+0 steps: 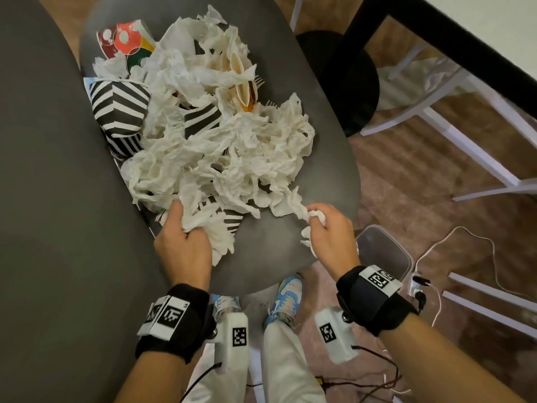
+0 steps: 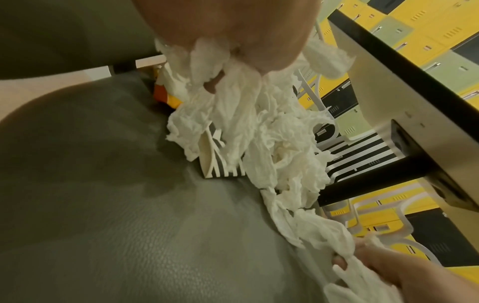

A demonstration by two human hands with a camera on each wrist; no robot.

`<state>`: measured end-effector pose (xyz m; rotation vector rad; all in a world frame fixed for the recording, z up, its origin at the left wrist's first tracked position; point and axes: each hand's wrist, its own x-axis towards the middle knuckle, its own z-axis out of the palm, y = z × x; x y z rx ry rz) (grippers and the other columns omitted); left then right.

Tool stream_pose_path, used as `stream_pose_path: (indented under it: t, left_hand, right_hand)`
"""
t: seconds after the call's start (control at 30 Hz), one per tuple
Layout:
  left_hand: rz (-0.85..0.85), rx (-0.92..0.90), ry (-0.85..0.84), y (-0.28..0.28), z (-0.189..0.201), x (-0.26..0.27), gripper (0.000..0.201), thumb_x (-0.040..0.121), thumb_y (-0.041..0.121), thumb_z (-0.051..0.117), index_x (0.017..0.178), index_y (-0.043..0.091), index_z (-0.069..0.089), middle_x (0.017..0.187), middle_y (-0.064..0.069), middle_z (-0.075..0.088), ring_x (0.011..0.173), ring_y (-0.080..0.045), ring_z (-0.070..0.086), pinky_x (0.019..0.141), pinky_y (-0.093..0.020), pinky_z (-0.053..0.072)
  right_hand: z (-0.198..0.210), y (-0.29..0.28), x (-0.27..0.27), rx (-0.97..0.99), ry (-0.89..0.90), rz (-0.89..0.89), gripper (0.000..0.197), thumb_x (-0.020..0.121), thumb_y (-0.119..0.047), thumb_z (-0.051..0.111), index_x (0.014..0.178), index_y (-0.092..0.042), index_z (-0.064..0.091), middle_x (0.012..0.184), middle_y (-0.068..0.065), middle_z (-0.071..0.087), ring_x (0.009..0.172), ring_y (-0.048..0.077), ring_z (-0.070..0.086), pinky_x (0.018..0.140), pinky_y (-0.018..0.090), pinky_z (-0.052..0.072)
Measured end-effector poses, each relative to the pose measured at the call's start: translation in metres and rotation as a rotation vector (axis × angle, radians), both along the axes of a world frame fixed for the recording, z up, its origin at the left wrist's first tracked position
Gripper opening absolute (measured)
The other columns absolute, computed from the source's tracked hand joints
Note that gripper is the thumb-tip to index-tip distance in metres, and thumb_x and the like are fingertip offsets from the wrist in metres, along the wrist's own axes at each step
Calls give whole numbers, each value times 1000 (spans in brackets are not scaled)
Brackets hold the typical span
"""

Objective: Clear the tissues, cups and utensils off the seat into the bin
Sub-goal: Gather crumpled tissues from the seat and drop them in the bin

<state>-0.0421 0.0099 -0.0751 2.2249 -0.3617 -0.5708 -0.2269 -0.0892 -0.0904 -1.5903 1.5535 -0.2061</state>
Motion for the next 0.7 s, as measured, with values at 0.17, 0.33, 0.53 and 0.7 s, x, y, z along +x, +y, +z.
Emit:
stream_pose_path:
  t: [0.17, 0.33, 0.53, 0.7]
  left_hand:
    - [58, -54, 39, 2, 2, -8, 21, 85, 22, 61, 87, 2, 66, 91, -7, 67, 87, -24, 63, 73, -22, 44]
    - [-19, -67, 64, -7, 13, -24, 20, 98, 27, 52, 93, 12, 64, 96, -2, 62, 91, -14, 55, 74, -17, 36]
    - [-166, -101, 266, -20, 11, -43, 32, 94, 14, 40, 108, 20, 69, 105, -4, 70, 106, -20, 62, 89, -33, 52]
    - [-237, -54, 519, -30, 7, -64, 26, 76, 34, 68, 96, 19, 64, 95, 2, 70, 95, -21, 66, 79, -33, 50]
  right_hand:
    - [0, 2, -5, -81, 64, 16, 36, 86, -28, 65, 62, -12, 43, 64, 0, 46, 62, 16, 44, 57, 31, 32]
    - [-5, 4, -16, -6, 21, -48, 8, 89, -13, 58, 87, -20, 55, 76, 2, 66, 65, 17, 64, 62, 28, 49]
    - [5, 2, -30, -10, -19, -28, 7, 92, -26, 59, 89, -23, 66, 86, -7, 67, 79, 8, 59, 69, 19, 40]
    - [5, 5, -51, 31, -7, -61, 21, 78, -26, 75, 92, -18, 61, 97, 0, 54, 85, 12, 53, 73, 22, 36]
